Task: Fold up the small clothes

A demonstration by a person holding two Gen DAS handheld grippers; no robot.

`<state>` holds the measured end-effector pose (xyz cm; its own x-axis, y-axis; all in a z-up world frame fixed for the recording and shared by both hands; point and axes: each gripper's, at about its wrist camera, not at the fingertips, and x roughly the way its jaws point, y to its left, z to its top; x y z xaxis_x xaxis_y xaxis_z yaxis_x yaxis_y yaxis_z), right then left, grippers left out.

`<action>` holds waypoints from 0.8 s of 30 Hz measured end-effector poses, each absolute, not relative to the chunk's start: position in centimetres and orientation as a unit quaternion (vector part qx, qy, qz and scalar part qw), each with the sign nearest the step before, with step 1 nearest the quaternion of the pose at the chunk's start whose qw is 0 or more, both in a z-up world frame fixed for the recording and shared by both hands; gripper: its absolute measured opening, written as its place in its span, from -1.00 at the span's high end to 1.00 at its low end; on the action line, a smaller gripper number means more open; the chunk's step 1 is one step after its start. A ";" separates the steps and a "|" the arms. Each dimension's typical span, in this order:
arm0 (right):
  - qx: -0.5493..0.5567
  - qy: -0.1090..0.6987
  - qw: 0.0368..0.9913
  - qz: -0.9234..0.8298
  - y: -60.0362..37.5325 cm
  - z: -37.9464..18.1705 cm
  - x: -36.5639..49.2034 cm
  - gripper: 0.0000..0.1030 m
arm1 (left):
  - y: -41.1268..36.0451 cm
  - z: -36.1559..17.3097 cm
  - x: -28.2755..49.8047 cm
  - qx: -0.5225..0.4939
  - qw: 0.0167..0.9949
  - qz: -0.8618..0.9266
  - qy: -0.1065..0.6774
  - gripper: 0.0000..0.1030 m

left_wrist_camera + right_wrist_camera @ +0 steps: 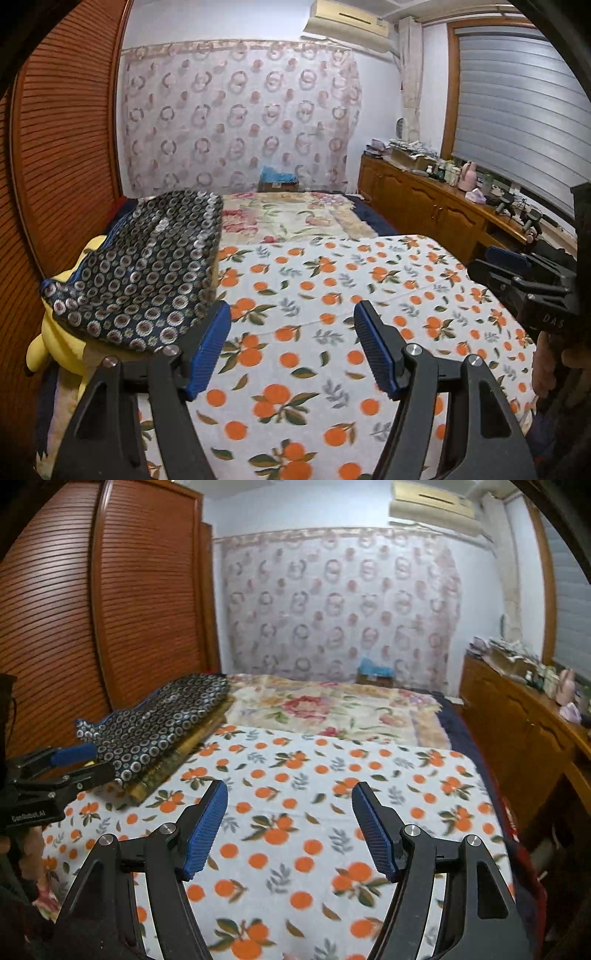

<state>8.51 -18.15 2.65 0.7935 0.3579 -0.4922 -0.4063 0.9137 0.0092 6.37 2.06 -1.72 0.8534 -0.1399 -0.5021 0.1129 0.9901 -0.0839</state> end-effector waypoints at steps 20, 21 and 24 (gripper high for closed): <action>-0.023 0.186 0.974 0.128 -22.5 7.3 5.2 -0.53 | 0.8 4.0 4.0 -0.017 0.977 -0.041 0.208 -0.34; -0.022 0.185 0.974 0.128 -22.6 7.2 5.1 -0.53 | 0.7 3.9 3.9 -0.017 0.977 -0.041 0.207 -0.34; -0.021 0.185 0.974 0.127 -22.7 7.2 5.0 -0.54 | 0.8 3.9 3.8 -0.017 0.977 -0.040 0.207 -0.34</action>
